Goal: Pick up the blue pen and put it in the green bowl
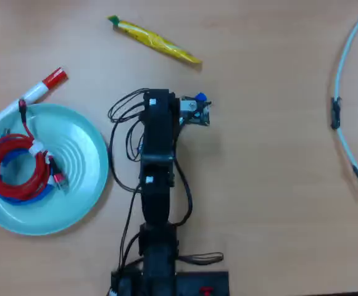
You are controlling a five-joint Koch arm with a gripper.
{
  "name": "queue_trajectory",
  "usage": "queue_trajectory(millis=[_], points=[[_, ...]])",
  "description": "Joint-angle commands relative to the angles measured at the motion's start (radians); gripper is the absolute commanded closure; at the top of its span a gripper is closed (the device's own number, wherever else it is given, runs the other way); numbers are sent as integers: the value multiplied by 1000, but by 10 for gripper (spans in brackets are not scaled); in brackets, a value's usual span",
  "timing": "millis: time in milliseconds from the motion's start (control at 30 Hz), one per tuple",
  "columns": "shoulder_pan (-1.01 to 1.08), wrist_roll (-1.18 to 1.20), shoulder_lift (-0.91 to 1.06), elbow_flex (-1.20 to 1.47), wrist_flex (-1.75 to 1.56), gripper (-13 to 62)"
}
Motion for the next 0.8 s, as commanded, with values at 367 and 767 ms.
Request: queue_trajectory(millis=[367, 767], points=[[26, 11, -103, -75, 60, 80], [-38, 158, -133, -80, 52, 563]])
